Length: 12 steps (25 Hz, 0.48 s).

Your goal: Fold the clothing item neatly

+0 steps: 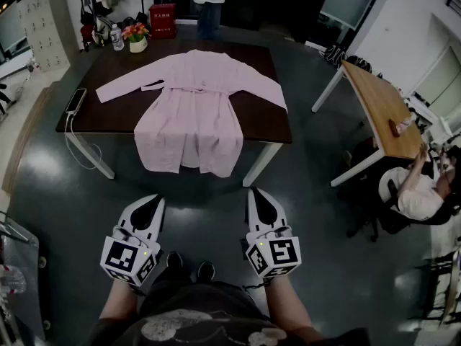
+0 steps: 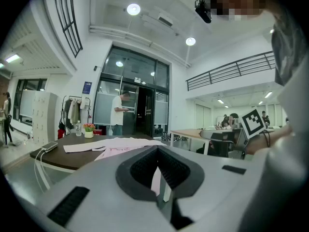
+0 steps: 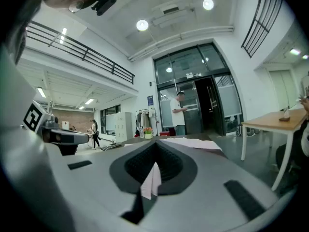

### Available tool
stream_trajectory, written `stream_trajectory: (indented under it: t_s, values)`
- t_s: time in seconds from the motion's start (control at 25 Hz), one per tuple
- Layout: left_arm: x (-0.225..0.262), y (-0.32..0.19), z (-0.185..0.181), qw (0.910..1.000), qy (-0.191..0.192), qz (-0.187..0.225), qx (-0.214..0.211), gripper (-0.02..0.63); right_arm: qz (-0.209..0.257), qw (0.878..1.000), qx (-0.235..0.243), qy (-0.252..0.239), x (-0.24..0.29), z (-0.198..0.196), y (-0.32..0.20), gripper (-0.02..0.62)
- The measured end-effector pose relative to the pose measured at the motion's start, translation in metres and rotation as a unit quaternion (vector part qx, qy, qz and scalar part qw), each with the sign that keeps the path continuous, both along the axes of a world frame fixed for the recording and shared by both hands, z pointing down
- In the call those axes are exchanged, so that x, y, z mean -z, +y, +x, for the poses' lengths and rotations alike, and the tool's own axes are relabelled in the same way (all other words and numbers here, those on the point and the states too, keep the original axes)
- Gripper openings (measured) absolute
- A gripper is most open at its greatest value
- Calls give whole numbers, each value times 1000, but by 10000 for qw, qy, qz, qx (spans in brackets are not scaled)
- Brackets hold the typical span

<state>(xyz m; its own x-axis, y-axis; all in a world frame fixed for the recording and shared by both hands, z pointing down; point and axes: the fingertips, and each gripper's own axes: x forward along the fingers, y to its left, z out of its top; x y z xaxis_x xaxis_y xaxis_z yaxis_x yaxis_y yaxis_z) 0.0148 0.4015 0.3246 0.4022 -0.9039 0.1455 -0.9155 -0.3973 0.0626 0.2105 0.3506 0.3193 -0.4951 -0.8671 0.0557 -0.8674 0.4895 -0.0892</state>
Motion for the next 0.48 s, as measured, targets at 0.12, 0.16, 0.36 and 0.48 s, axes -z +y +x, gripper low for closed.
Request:
stream_trajectory:
  t_s: [0.12,0.16,0.36,0.48]
  values:
    - [3,2,8,10000,-10,63,-23,9,4,10000,-9,6,-1,8,2,-11]
    - [3,3,10,10000,-11,65,-30,9,3,10000,-7,4,-1,10,3,-11]
    - [3,6,17,10000,67,53,-27,9,-16,10000,5,-30,0,16,5,-11]
    - [2,6,20,10000,61,36,-15,9,3,10000,39,-14,0,18,6,-11]
